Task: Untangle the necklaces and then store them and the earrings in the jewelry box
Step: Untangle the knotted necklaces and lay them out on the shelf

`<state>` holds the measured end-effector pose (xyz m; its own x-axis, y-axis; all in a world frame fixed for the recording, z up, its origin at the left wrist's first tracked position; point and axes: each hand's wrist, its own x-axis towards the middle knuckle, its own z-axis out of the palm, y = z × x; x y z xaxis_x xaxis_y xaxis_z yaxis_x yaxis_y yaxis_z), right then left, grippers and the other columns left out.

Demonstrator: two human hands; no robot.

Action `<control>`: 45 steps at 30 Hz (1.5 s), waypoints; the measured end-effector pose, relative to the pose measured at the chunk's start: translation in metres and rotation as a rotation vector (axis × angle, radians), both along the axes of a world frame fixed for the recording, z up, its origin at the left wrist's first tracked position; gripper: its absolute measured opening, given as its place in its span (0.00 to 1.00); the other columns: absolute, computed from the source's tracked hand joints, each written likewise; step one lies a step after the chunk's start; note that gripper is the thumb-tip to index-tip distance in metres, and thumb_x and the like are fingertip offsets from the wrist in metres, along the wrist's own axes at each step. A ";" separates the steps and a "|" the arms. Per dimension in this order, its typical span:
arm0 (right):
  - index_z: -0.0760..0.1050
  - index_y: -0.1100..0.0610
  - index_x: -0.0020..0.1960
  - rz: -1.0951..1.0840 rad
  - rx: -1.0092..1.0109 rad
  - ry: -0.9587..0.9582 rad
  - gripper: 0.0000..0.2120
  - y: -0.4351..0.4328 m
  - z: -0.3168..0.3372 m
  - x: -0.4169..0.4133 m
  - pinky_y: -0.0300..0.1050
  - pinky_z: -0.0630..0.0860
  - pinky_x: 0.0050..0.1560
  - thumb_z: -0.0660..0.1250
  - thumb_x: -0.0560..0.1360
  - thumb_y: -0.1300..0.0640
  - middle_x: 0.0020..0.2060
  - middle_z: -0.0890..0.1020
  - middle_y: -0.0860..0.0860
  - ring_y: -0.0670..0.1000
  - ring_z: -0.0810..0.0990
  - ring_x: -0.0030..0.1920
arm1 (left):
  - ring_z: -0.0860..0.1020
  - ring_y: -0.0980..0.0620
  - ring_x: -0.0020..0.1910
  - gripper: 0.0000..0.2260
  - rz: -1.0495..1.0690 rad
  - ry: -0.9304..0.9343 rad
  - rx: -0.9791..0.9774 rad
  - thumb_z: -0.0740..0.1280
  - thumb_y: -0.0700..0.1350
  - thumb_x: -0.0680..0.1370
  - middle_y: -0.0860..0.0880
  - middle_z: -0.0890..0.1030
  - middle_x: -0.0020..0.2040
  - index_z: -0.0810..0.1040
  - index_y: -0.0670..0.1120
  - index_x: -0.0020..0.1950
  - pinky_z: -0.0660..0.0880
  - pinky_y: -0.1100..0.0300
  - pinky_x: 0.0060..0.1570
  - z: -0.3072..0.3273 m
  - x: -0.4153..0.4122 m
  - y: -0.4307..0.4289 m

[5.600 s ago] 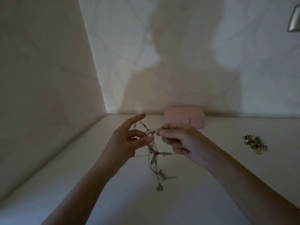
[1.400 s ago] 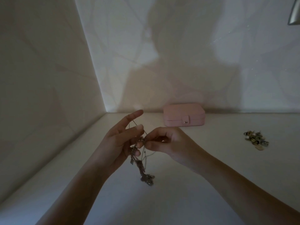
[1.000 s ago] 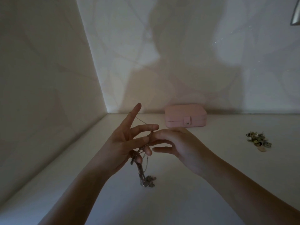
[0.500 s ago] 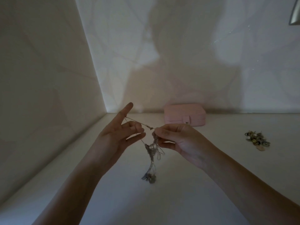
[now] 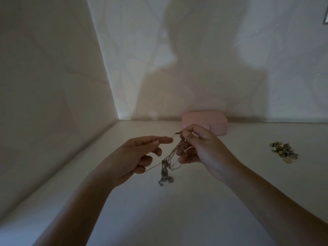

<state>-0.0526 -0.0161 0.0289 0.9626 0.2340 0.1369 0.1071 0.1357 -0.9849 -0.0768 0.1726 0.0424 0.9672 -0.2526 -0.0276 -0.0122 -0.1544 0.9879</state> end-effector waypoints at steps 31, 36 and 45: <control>0.81 0.56 0.51 -0.011 -0.427 -0.112 0.06 -0.003 -0.007 0.005 0.42 0.77 0.46 0.68 0.76 0.55 0.41 0.82 0.49 0.47 0.79 0.39 | 0.57 0.57 0.24 0.07 -0.161 0.187 0.248 0.70 0.43 0.73 0.52 0.64 0.25 0.79 0.44 0.36 0.56 0.68 0.22 -0.006 0.000 -0.008; 0.81 0.61 0.40 0.040 -0.405 -0.193 0.08 -0.002 -0.002 0.000 0.39 0.79 0.38 0.74 0.71 0.56 0.32 0.82 0.52 0.46 0.80 0.32 | 0.56 0.57 0.24 0.17 -0.072 0.195 0.144 0.67 0.41 0.76 0.53 0.62 0.26 0.73 0.49 0.27 0.55 0.68 0.21 -0.008 0.004 -0.006; 0.84 0.59 0.40 0.146 -0.314 -0.060 0.04 -0.002 -0.003 -0.004 0.34 0.76 0.36 0.77 0.67 0.62 0.34 0.84 0.54 0.46 0.81 0.35 | 0.57 0.59 0.22 0.16 0.003 0.172 0.064 0.68 0.45 0.74 0.55 0.62 0.25 0.72 0.50 0.26 0.55 0.69 0.20 -0.007 0.004 -0.008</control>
